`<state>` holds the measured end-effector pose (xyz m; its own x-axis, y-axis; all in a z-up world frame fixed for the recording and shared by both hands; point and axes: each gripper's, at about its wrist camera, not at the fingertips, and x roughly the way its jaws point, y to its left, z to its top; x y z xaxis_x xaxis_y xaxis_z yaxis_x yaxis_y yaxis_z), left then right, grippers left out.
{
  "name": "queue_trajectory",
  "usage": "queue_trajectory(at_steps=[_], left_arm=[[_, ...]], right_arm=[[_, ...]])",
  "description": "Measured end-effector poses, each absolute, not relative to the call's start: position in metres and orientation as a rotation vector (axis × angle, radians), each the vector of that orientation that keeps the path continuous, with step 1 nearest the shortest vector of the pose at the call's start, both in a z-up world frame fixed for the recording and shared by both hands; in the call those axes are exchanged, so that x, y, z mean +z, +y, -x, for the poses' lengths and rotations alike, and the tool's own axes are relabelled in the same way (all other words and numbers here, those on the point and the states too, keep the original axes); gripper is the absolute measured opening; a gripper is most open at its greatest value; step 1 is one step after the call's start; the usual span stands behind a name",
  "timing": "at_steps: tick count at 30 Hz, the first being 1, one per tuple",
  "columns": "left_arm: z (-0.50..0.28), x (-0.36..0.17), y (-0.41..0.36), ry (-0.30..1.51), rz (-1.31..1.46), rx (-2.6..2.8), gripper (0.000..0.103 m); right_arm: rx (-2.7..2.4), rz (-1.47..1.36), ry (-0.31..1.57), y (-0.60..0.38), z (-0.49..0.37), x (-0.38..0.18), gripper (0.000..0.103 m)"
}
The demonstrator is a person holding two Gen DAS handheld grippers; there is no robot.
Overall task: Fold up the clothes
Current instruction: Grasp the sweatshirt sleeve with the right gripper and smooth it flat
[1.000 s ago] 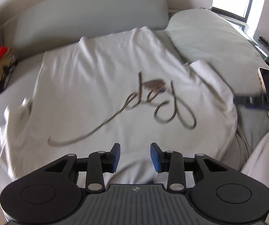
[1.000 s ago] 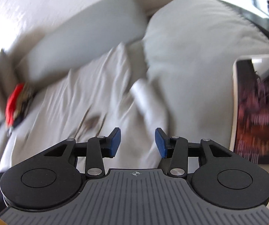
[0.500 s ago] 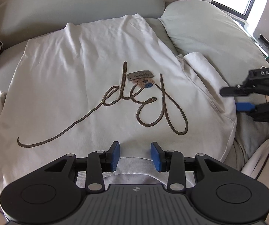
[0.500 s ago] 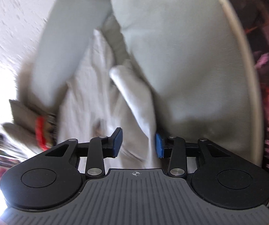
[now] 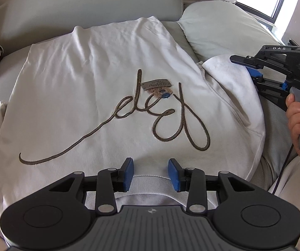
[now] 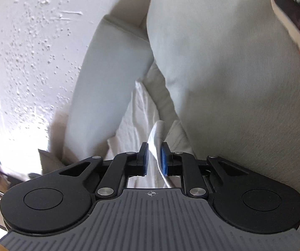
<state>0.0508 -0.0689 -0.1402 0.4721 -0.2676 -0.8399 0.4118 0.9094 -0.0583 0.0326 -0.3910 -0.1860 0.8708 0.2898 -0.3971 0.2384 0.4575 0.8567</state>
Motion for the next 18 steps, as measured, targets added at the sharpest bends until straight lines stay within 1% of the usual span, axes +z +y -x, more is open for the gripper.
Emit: queue_trajectory(at_steps=[1, 2, 5, 11, 15, 18], left_arm=[[-0.051, -0.141, -0.069, 0.996, -0.161, -0.418, 0.036], [-0.051, -0.141, -0.069, 0.995, -0.163, -0.418, 0.036], [-0.05, -0.141, -0.07, 0.991, -0.17, -0.418, 0.036], [-0.049, -0.141, -0.068, 0.983, -0.175, -0.425, 0.036], [-0.047, -0.142, -0.069, 0.975, -0.183, -0.429, 0.037], [-0.046, -0.141, -0.068, 0.971, -0.192, -0.431, 0.037]], right_arm=[[0.023, -1.101, 0.541, -0.393, -0.034, -0.186, 0.015], [-0.002, -1.077, 0.54, -0.395, -0.036, -0.185, 0.002], [-0.108, -0.947, 0.525, -0.395, -0.029, -0.173, 0.001], [-0.35, -0.667, 0.477, -0.373, 0.003, -0.132, 0.0], [-0.478, -0.545, 0.497, -0.367, 0.007, -0.137, 0.0], [-0.506, -0.504, 0.54, -0.365, -0.002, -0.142, 0.001]])
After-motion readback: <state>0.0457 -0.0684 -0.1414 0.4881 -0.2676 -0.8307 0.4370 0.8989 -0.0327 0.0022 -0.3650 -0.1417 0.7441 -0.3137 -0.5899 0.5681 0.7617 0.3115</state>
